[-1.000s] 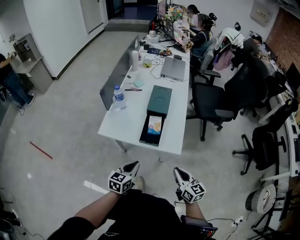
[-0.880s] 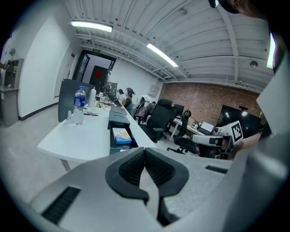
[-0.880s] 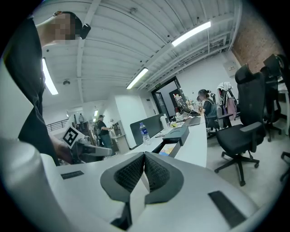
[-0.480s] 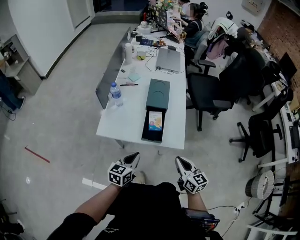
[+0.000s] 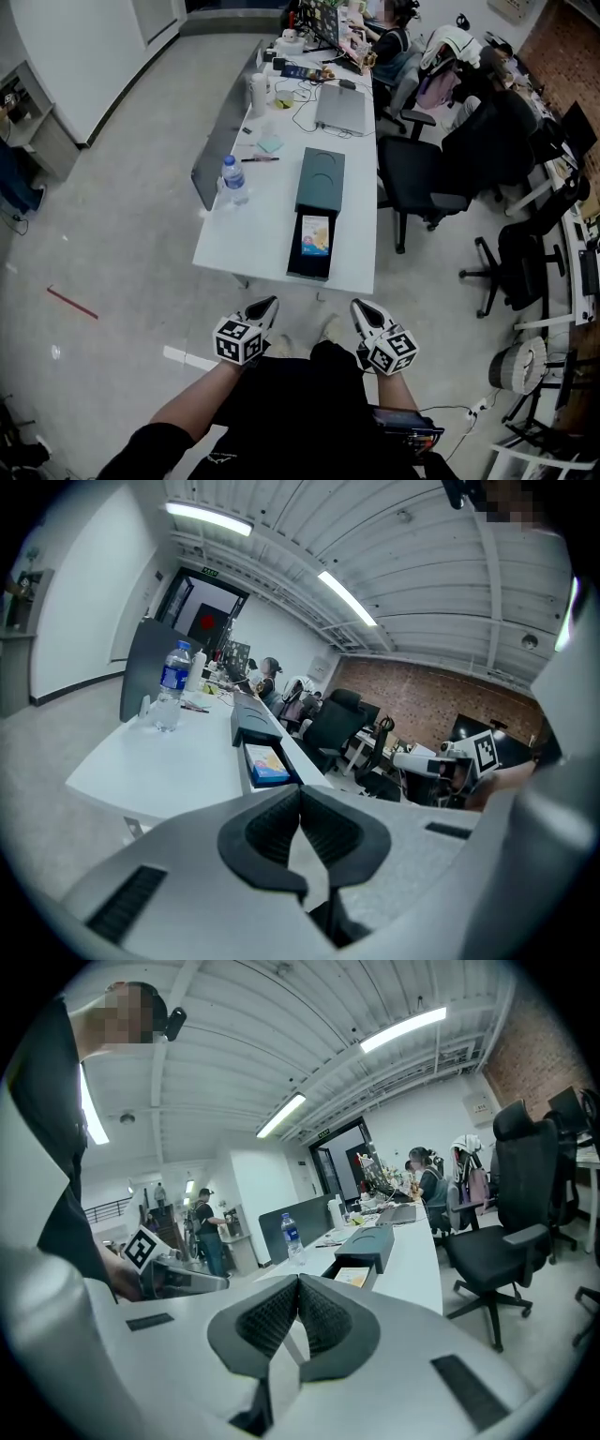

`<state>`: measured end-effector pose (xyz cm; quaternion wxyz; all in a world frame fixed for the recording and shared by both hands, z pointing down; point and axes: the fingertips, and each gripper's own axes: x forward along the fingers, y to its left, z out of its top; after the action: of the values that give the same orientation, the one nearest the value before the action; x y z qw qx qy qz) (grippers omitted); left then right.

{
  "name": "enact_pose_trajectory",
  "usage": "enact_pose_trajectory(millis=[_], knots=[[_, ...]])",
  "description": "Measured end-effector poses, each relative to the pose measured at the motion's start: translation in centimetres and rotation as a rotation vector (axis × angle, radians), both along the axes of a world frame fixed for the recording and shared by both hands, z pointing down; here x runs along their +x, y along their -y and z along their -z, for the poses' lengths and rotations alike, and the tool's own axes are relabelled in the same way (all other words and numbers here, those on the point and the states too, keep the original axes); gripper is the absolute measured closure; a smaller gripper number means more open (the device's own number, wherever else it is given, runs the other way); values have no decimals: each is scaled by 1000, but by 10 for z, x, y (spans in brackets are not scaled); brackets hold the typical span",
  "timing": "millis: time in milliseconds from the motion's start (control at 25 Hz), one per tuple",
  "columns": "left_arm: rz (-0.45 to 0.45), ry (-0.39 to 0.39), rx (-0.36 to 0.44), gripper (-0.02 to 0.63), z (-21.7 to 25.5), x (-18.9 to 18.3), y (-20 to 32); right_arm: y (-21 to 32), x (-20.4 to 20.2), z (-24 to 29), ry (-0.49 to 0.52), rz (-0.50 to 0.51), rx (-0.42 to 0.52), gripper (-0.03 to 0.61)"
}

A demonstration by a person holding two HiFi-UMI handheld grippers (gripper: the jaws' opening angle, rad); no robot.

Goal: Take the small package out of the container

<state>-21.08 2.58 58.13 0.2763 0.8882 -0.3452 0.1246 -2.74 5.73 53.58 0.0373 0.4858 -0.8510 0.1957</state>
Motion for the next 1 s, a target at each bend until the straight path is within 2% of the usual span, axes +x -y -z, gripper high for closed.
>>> enact_pose_trajectory(millis=[280,720,1000], knots=[[23,11,-13,604,-6,10,26,32,9,-9,7,37,-4,552],[67,41,-40,604,-4,61,80,98,47,-4,32,137,-4,552],[105,120,-87,604,-14,91,108,133,73,-13,67,194,-17,552]])
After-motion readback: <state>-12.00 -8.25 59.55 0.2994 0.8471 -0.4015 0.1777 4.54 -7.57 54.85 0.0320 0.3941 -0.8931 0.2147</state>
